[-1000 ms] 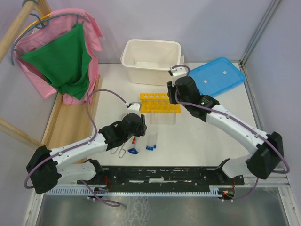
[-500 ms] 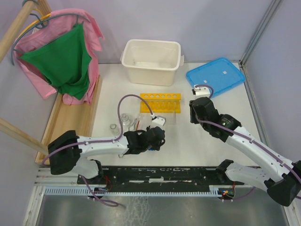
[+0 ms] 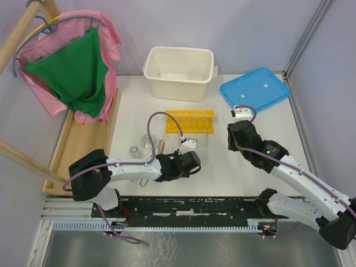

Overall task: Organize the chemistry lab equipment
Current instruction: Pick up the test tube at the center of the board.

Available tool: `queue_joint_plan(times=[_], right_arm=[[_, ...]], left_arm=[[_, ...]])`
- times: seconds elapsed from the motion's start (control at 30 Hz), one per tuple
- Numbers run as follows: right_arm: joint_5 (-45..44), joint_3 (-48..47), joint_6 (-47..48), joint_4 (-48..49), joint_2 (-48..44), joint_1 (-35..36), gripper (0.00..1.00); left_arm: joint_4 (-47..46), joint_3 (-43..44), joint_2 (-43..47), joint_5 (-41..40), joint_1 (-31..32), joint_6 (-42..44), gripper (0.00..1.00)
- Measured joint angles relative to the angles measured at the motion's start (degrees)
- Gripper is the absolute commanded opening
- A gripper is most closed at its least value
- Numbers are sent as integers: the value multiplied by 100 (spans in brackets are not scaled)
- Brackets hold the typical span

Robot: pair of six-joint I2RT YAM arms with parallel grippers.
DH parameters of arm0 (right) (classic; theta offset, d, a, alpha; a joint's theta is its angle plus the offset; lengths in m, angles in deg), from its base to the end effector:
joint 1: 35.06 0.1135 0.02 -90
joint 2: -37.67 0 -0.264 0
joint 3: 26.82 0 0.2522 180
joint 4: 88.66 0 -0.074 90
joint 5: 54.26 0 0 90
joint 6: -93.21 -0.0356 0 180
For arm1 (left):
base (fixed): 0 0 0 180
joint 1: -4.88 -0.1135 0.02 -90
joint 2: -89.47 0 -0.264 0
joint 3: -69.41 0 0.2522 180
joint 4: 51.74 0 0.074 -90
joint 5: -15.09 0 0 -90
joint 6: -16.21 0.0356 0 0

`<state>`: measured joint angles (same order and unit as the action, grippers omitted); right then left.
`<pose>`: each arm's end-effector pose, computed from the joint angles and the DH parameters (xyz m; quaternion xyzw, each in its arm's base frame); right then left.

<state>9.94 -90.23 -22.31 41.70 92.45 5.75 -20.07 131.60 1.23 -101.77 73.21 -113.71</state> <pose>0.1593 0.1171 0.2974 -0.0263 0.8915 0.0510 0.4495 0.1239 -0.2682 0.1772 0.1667 0.9216 -0.0883 0.3392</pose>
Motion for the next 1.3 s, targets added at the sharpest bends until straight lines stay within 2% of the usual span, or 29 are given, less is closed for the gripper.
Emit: queue_joint_plan(times=[0.57,0.83,1.3], right_arm=[[24,81,2,33,66,0,35],[26,103,2,72,188,2,35],[24,216,-20,87,192,0,35]], left_arm=[[-26,9,-144,28,20,-76,38],[-26,382,-595,-79,22,-76,36],[-22,389,-798,-133,-85,-118,33]])
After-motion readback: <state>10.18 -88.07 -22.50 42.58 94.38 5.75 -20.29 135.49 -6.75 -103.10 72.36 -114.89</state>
